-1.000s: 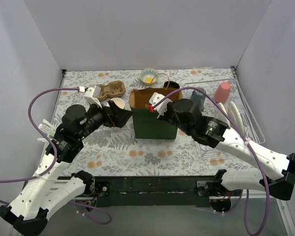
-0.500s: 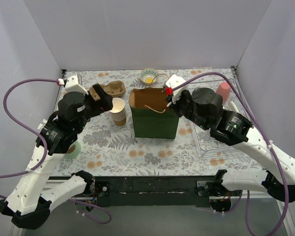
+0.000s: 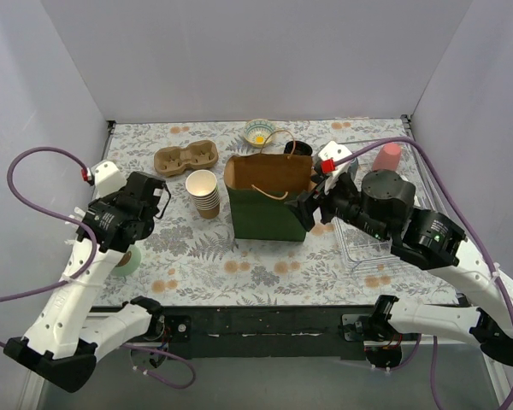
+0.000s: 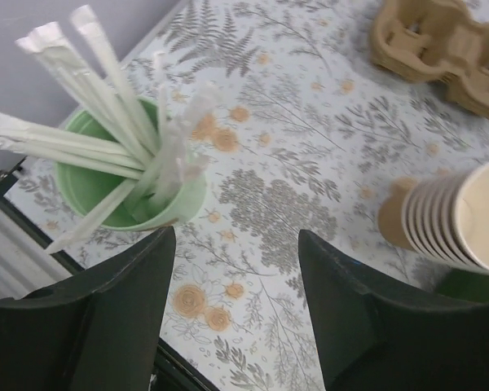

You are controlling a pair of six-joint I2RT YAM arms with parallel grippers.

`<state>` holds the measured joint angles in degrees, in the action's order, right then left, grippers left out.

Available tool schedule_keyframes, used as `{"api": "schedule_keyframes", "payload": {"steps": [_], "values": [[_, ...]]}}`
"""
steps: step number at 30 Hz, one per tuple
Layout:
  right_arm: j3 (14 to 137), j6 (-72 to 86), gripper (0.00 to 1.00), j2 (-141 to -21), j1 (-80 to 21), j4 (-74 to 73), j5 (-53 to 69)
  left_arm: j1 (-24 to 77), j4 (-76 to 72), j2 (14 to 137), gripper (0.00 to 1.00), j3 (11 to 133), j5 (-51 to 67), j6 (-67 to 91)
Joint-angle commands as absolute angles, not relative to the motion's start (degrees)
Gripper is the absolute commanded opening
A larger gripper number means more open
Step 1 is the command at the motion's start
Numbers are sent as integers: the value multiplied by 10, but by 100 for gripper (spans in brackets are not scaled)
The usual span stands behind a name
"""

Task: Pack the takeout coffee

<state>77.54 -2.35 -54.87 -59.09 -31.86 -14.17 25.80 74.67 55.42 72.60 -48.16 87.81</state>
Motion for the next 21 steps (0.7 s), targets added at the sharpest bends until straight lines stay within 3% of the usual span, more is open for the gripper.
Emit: {"api": "schedule_keyframes", "payload": {"steps": [1,11,21], "values": [[754,-4,86,-532,-589,-301,-117,195,793,533,61,704,-547,934],[746,11,86,-512,-589,-316,-111,151,793,512,56,665,-583,992],[741,41,84,-498,-589,-336,-124,28,792,557,56,644,-572,1026]]}}
